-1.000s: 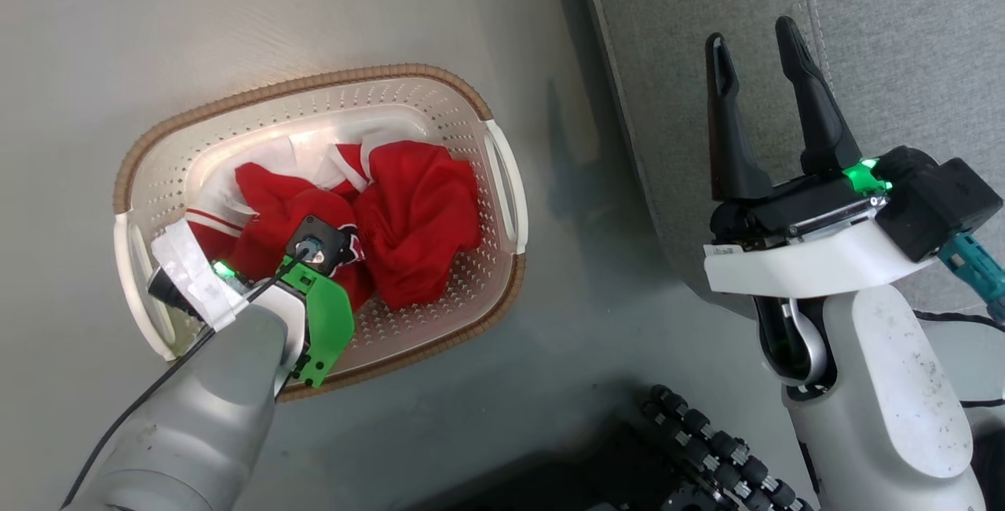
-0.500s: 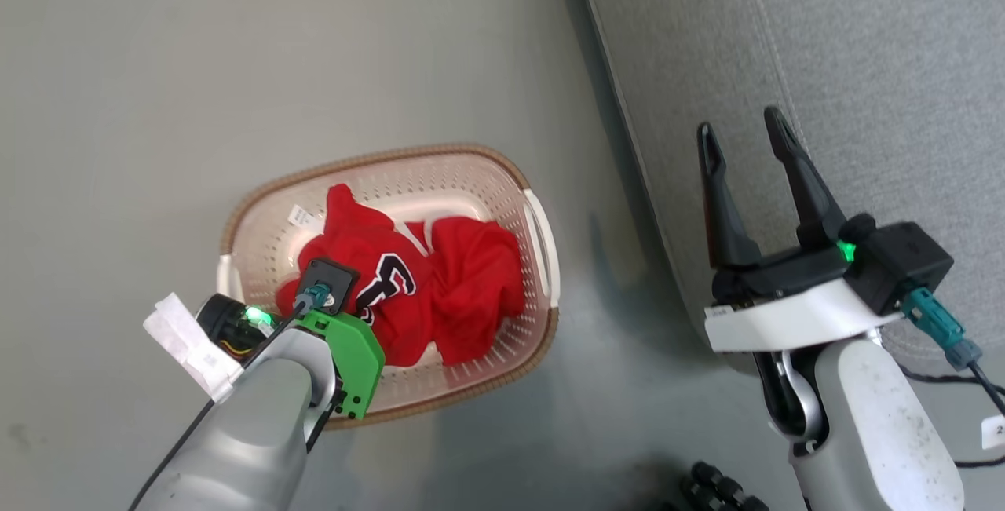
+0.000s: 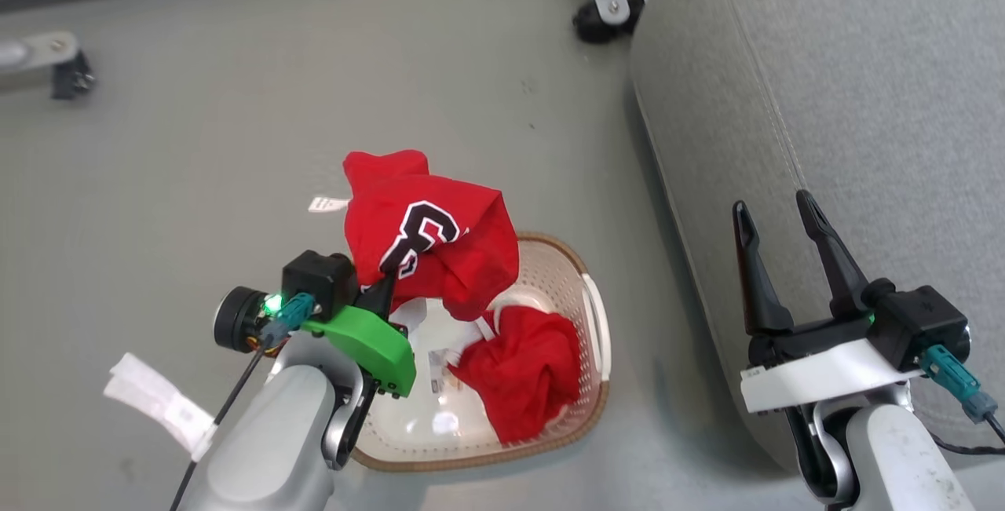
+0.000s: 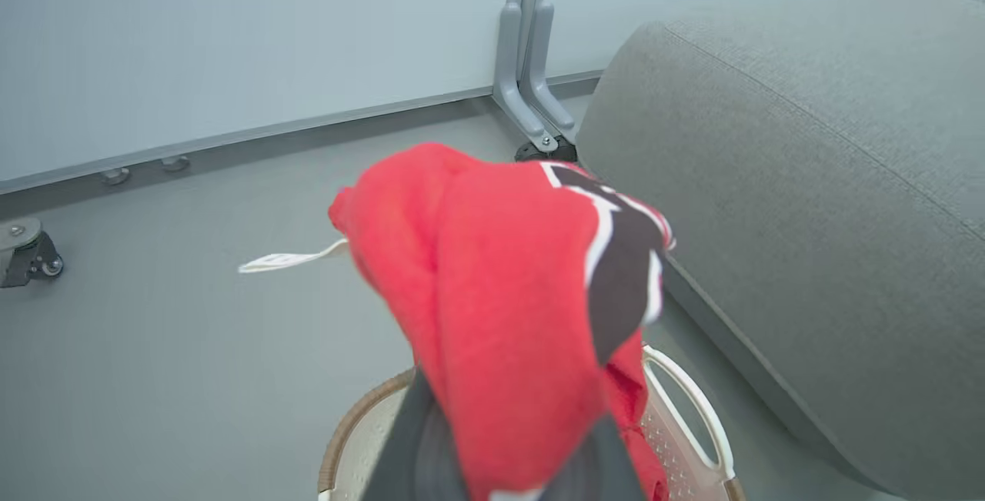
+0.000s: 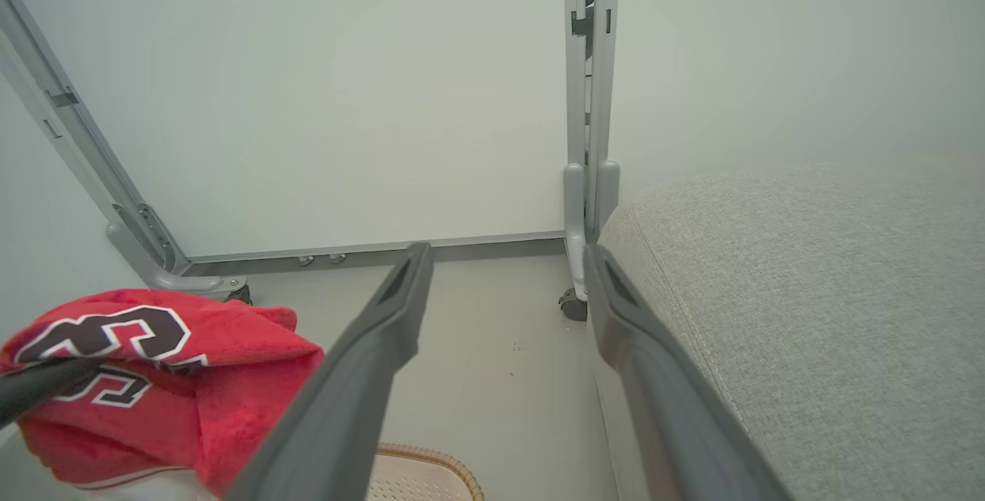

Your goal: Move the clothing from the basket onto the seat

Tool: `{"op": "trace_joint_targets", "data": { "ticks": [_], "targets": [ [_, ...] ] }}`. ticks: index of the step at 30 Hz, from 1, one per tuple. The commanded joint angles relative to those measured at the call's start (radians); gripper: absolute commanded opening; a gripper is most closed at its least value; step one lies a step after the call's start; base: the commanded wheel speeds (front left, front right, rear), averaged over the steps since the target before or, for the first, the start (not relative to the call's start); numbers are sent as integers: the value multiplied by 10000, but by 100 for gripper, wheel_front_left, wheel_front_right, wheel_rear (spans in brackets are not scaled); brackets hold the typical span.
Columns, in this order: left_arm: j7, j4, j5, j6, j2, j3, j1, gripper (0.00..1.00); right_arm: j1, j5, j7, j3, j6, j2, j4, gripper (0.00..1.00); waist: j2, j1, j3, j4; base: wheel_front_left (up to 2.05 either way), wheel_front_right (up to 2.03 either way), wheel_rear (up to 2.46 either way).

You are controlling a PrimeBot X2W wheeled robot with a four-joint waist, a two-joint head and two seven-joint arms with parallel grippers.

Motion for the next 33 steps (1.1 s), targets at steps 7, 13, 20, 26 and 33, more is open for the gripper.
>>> {"op": "trace_joint_targets", "data": {
  "ticks": [7, 13, 20, 26, 33],
  "targets": [
    [-36, -2584, 630, -8, -54, 1273, 1027, 0, 687, 5, 470, -75, 1, -114, -392, 100, 0, 1, -1712, 992, 0, 0, 0],
    [-32, -4247, 1057, -256, -269, 1889, 1542, 0, 1103, 34, 778, -29, 1, -136, -650, 100, 0, 1, -2252, 984, 0, 0, 0],
    [-23, -5517, 1128, -496, -475, 2184, 2336, 0, 1666, 75, 1080, -4, 1, -108, -931, 100, 0, 1, -2837, 943, 0, 0, 0],
    [-23, -6062, 1232, -550, -534, 2092, 3080, 0, 2061, 117, 1282, 70, 1, -69, -1147, 100, 0, 1, -3193, 888, 0, 0, 0],
    [-23, -6294, 1247, -503, -521, 2037, 3669, 0, 2421, 168, 1407, 66, 1, 3, -1340, 100, 0, 1, -3375, 894, 0, 0, 0]
  ]
}}
